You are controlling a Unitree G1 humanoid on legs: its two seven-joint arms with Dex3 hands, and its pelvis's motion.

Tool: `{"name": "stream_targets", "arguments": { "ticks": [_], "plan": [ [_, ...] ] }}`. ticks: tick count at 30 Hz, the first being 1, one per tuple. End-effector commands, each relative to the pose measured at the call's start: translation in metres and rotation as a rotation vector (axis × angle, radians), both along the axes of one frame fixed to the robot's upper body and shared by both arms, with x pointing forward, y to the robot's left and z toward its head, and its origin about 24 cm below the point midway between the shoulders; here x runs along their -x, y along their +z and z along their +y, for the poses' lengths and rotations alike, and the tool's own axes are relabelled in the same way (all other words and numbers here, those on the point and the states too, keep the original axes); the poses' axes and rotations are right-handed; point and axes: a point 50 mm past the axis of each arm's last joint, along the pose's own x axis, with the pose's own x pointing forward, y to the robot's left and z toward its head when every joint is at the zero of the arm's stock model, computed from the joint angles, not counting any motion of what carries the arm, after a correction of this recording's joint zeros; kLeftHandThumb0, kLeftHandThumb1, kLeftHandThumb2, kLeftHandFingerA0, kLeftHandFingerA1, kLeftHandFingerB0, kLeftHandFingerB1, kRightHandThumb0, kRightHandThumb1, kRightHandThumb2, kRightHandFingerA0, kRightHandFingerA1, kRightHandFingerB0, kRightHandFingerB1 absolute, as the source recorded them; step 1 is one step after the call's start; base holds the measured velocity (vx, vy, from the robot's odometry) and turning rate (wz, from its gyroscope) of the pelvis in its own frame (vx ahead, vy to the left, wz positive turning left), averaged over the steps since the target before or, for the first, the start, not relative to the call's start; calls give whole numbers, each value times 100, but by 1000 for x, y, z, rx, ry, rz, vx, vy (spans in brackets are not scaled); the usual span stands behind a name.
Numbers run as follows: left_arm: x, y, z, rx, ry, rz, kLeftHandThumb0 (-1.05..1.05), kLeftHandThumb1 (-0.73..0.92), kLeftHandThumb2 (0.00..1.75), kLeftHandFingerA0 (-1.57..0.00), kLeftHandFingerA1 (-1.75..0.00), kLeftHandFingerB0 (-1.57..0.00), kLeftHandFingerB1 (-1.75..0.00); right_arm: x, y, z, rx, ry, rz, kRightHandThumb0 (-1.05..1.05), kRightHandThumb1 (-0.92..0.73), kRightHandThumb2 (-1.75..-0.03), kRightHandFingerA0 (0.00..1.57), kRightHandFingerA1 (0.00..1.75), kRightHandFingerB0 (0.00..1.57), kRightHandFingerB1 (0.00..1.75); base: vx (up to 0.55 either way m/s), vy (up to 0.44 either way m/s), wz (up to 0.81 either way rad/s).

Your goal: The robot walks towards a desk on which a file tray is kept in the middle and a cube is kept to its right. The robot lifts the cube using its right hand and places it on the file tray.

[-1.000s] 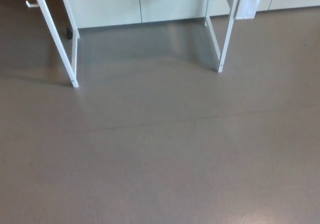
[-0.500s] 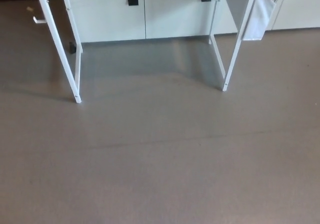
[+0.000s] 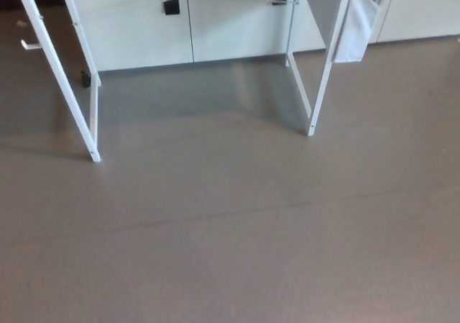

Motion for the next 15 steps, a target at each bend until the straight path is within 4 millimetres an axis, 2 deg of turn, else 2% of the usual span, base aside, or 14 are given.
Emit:
{"name": "stream_targets", "arguments": {
  "ticks": [1,2,3,4,5,7,8,9,10,11,12,13,14,15],
  "plan": [
    [2,5,9,-31,57,20,-97,56,116,-28,-79,-13,-66,-2,2,-3,55,15,16,-85,-81,-66,8,45,0,24,105,204,-9],
    [2,5,9,-30,59,20,-97,56,116,-28,-79,-13,-66,-3,2,-3,52,12,12,-85,-81,-66,8,45,0,24,110,131,15],
    [2,6,9,-33,32,25,-100,59,119,-28,-80,-12,-66,-2,3,-3,8,-21,-9,-92,-65,-103,8,31,0,19,112,125,7],
    [2,6,9,-34,28,30,-101,60,119,-26,-78,-13,-67,-1,3,-3,16,-9,-11,-86,-80,-64,6,40,0,24,101,107,1],
    [2,6,9,-27,45,23,-98,58,117,-22,-76,-12,-65,-1,3,-3,32,10,-2,-86,-80,-65,7,41,0,24,117,81,10],
    [2,6,8,-19,43,18,-102,58,118,-20,-75,-11,-66,-2,3,-2,57,79,34,-90,-69,-107,10,49,0,16,151,47,4],
    [2,6,8,-19,42,18,-105,58,121,-21,-78,-11,-68,-2,3,-2,62,88,41,-92,-86,-66,4,56,0,17,160,6,4],
    [2,7,8,-16,44,12,-98,56,117,-21,-76,-12,-66,-2,5,-3,37,48,6,-88,-66,-105,8,45,0,19,184,-12,7],
    [2,7,8,-15,44,11,-98,56,117,-21,-76,-12,-66,-2,5,-3,34,44,2,-88,-66,-105,8,45,0,19,208,-20,5],
    [-3,8,7,-18,42,3,-98,56,117,-21,-76,-13,-66,-4,4,-2,48,39,-8,-84,-82,-65,7,45,0,19,213,-35,2],
    [-4,8,7,-23,31,9,-104,58,118,-24,-78,-12,-66,-4,3,-2,36,8,-26,-81,-61,-101,6,38,0,26,122,-78,7],
    [-4,9,7,-18,44,5,-99,56,116,-22,-77,-13,-66,-2,1,-2,37,-42,-54,-86,-75,-63,5,44,1,30,200,-80,10],
    [-4,7,7,-31,40,21,-58,53,122,-14,-68,0,-58,-2,-1,0,81,-55,-48,-88,-59,-100,0,29,10,32,269,-101,23],
    [-3,7,7,-31,18,26,-56,54,122,-10,-65,0,-58,-3,-2,0,102,-8,-3,-87,-60,-102,2,51,2,28,259,-314,-24]
  ]
}}
